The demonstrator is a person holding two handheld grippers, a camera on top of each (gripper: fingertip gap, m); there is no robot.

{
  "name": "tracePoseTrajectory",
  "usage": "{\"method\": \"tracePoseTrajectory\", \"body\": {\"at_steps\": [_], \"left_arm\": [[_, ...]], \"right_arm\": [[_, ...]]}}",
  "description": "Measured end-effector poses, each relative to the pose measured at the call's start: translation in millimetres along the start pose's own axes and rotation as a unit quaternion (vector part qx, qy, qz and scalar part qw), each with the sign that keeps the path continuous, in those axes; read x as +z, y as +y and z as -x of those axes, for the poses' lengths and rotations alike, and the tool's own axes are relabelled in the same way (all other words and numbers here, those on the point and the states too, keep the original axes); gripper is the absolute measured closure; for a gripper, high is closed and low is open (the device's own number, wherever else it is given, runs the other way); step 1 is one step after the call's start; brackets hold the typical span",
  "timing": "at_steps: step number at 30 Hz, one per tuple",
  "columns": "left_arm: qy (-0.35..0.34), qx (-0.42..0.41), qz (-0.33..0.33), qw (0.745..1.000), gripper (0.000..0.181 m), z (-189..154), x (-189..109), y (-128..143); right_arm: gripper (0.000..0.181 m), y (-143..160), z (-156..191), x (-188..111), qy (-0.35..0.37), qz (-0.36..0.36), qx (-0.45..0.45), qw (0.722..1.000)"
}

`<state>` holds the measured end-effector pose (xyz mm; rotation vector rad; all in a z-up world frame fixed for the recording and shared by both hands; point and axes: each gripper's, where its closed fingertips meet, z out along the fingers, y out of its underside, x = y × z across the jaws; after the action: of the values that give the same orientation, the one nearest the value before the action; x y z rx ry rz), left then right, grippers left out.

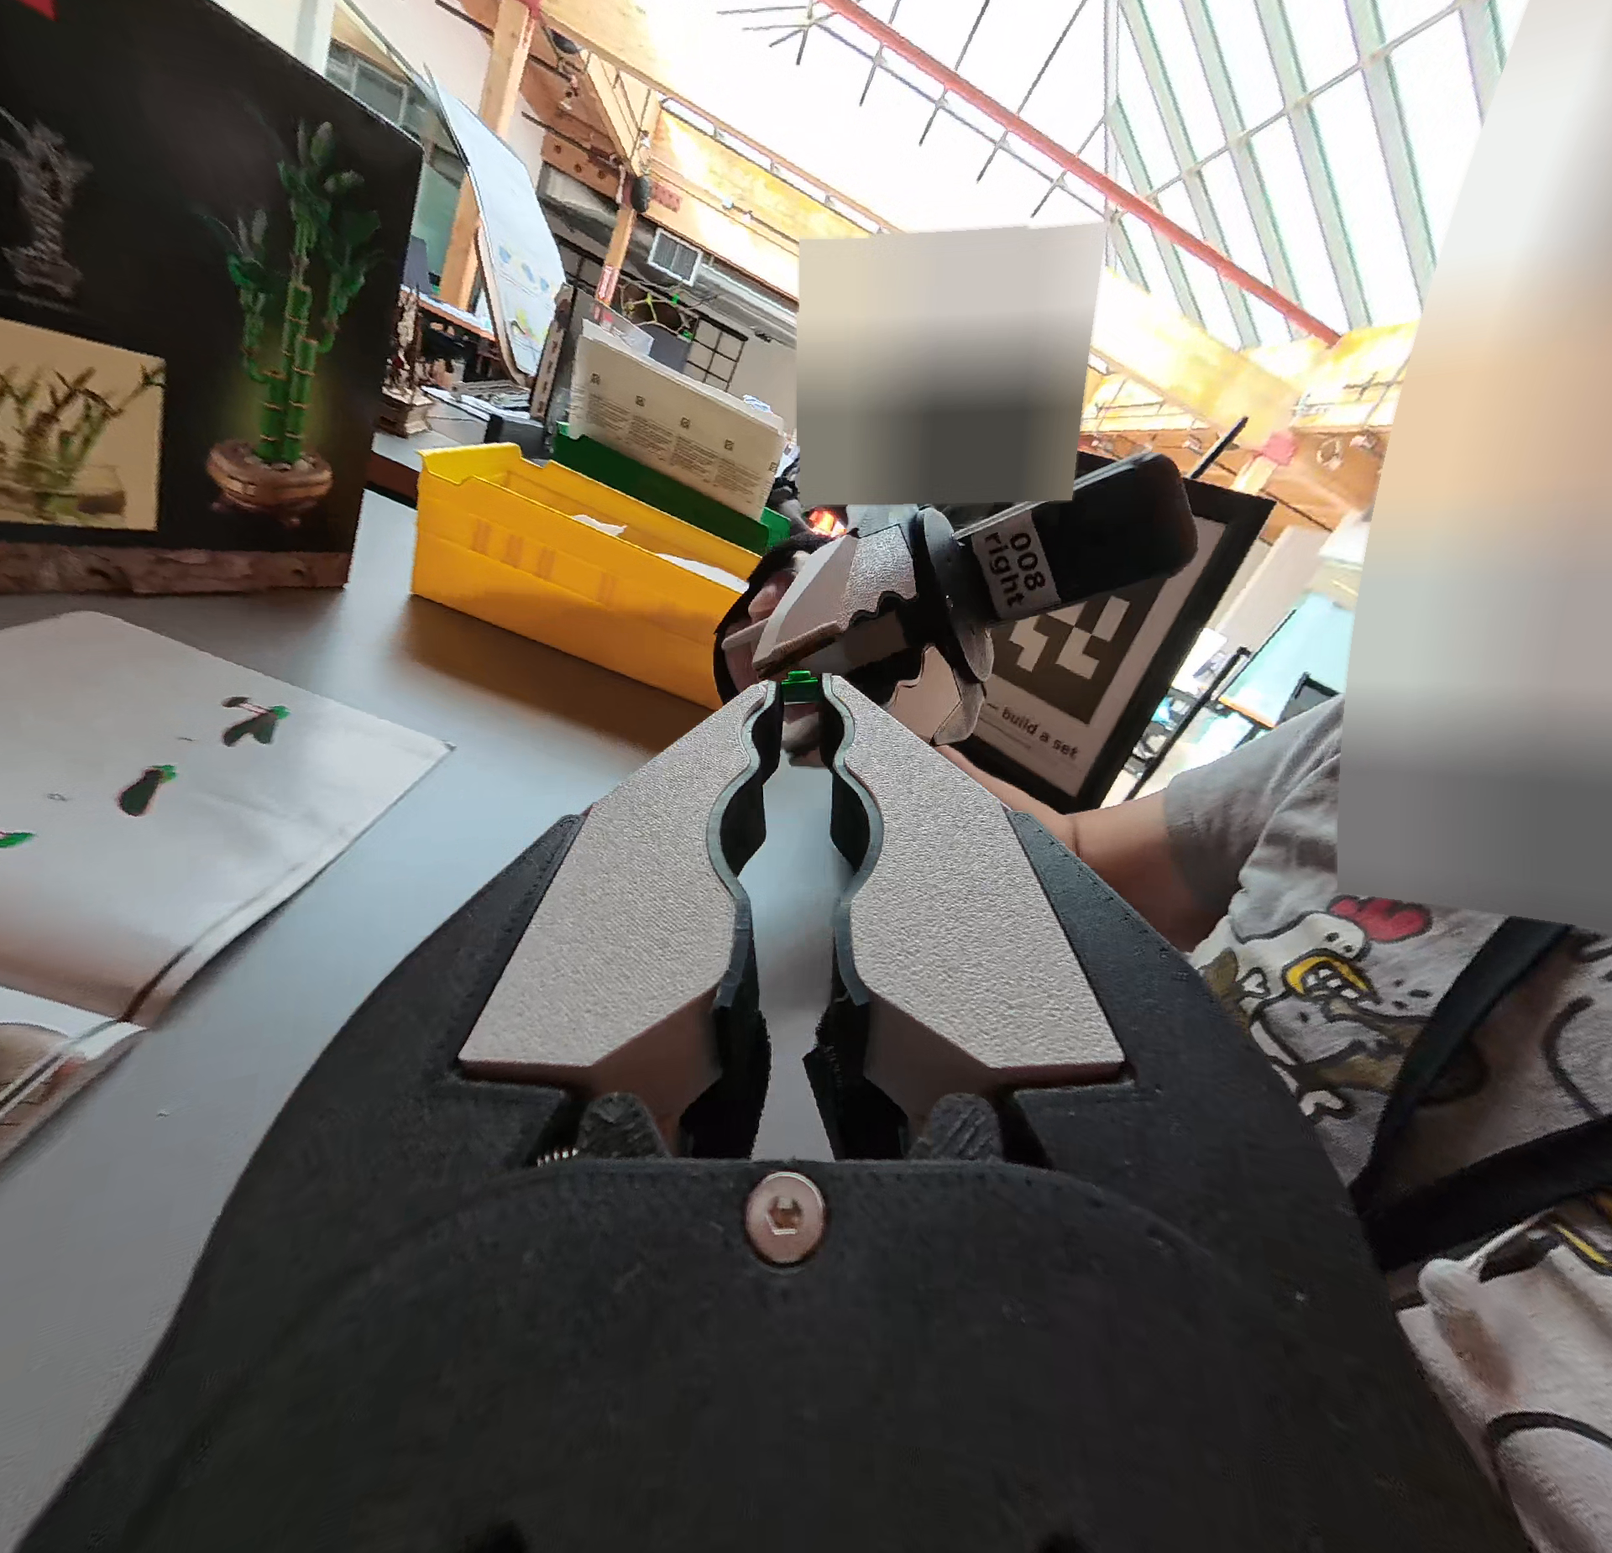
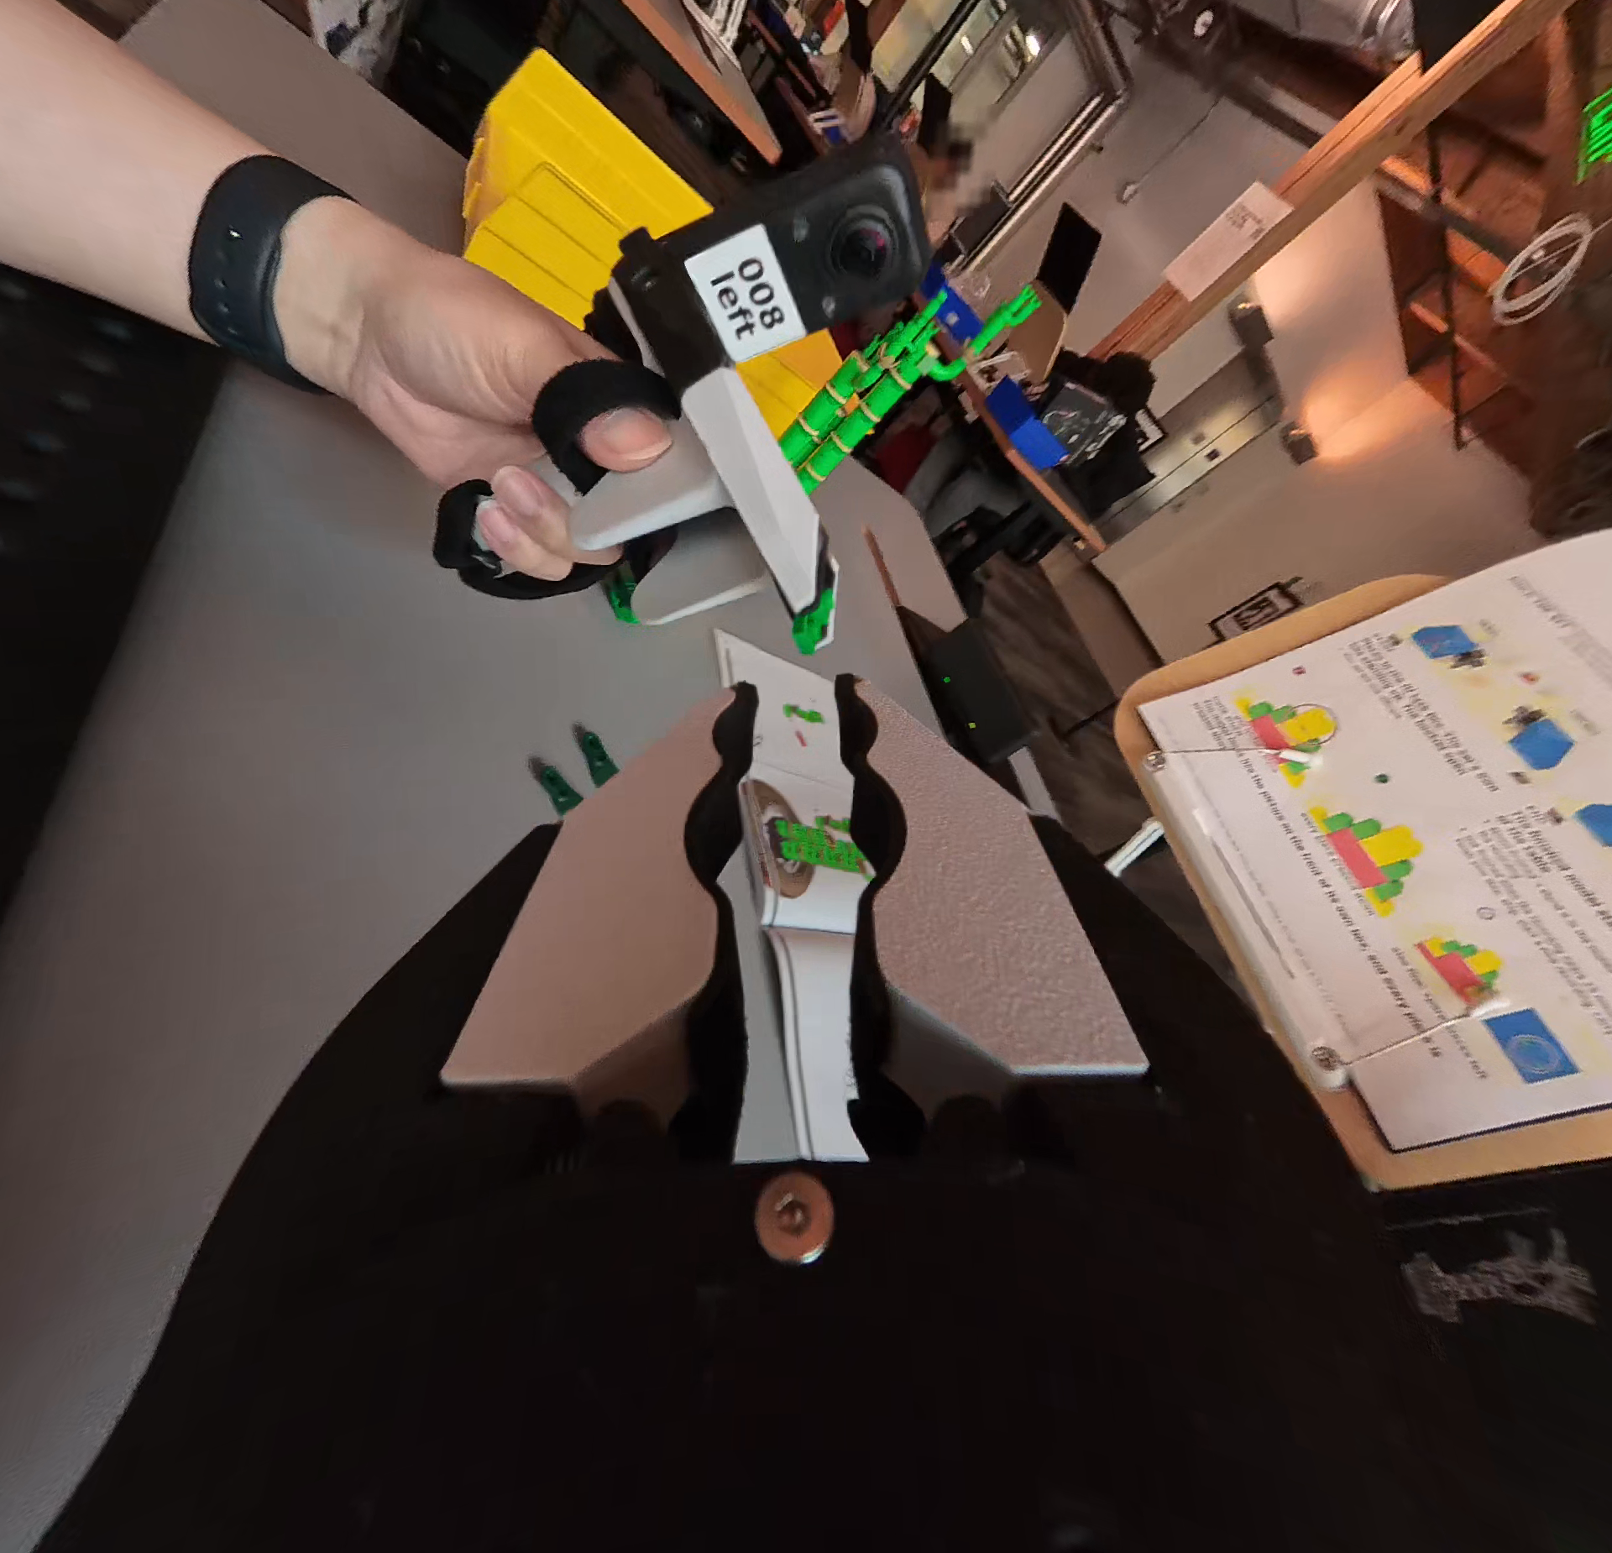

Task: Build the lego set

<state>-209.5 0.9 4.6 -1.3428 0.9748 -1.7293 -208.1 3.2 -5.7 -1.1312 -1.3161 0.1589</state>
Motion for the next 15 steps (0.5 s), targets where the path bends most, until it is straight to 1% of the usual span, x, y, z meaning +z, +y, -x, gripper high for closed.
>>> {"method": "tracePoseTrajectory", "body": {"at_steps": [2, 3, 11, 13, 15], "left_arm": [[0.005, -0.010, 0.005, 1.000, 0.175, -1.5, 2.2, 2.5], [0.008, -0.013, 0.006, 1.000, 0.175, -2.3, 3.1, 3.2], [0.022, -0.034, 0.005, 0.999, 0.175, -3.8, 7.7, 7.8], [0.028, -0.034, 0.005, 0.999, 0.176, -4.3, 7.9, 8.1], [0.033, -0.016, 0.010, 0.999, 0.175, -7.4, 8.8, 8.3]], "right_arm": [[0.169, -11.6, -2.6, -2.4, 0.017, -0.024, -0.015, 0.999], [0.170, -14.3, -1.2, -2.9, 0.012, -0.030, -0.009, 0.999], [0.176, -7.2, 3.7, 0.0, 0.000, -0.008, -0.017, 1.000], [0.177, -7.7, 3.9, -0.8, -0.007, -0.010, -0.005, 1.000], [0.178, -10.0, 3.4, -3.7, -0.022, -0.020, 0.027, 0.999]]}}
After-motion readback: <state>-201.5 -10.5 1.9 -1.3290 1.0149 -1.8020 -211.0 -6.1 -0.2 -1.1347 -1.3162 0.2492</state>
